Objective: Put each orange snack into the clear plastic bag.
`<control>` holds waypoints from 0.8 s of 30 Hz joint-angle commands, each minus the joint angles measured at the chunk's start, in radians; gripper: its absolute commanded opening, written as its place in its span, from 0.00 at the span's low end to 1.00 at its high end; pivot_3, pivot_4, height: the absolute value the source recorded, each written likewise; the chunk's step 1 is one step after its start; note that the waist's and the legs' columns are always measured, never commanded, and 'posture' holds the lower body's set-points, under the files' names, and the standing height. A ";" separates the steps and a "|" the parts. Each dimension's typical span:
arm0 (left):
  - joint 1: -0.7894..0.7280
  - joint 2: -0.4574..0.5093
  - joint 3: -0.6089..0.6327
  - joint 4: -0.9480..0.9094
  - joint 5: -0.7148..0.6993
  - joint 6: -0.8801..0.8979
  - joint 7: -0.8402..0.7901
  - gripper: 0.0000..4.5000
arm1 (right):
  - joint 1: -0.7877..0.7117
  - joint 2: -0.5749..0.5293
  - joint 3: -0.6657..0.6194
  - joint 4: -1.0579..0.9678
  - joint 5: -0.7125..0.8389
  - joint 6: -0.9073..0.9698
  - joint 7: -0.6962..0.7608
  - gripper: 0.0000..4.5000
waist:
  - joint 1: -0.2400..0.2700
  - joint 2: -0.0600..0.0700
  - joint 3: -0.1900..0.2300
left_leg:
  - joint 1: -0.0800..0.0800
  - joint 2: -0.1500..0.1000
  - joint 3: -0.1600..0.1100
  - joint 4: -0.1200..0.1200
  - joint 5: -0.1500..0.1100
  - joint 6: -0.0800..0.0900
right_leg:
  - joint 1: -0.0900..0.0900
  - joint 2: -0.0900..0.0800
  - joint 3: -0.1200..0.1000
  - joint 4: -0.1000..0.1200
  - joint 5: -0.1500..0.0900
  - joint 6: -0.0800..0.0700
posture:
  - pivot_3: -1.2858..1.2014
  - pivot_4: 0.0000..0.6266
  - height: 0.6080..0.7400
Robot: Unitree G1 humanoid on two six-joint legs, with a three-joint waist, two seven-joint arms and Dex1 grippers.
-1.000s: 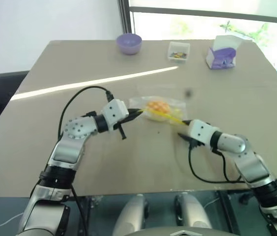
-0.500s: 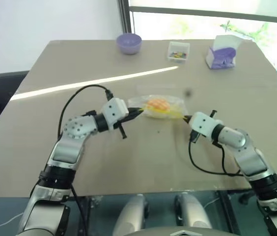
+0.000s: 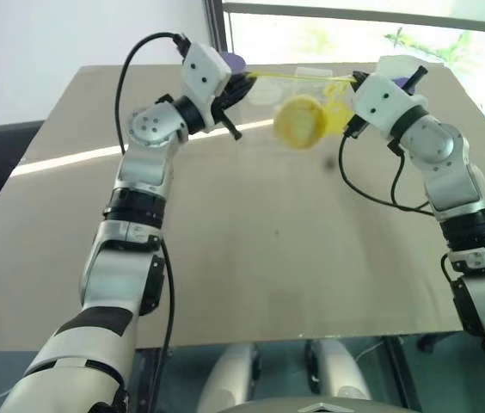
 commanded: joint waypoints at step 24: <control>0.855 0.235 0.059 -0.984 -0.269 0.424 -0.241 0.30 | 0.776 -0.100 -0.091 -0.804 0.220 0.335 0.370 0.61 | -0.002 0.002 -0.001 | 0.037 0.006 0.001 0.002 -0.003 0.005 | 0.034 0.003 0.003 0.006 0.001 0.000 | 0.52 0.24 1.00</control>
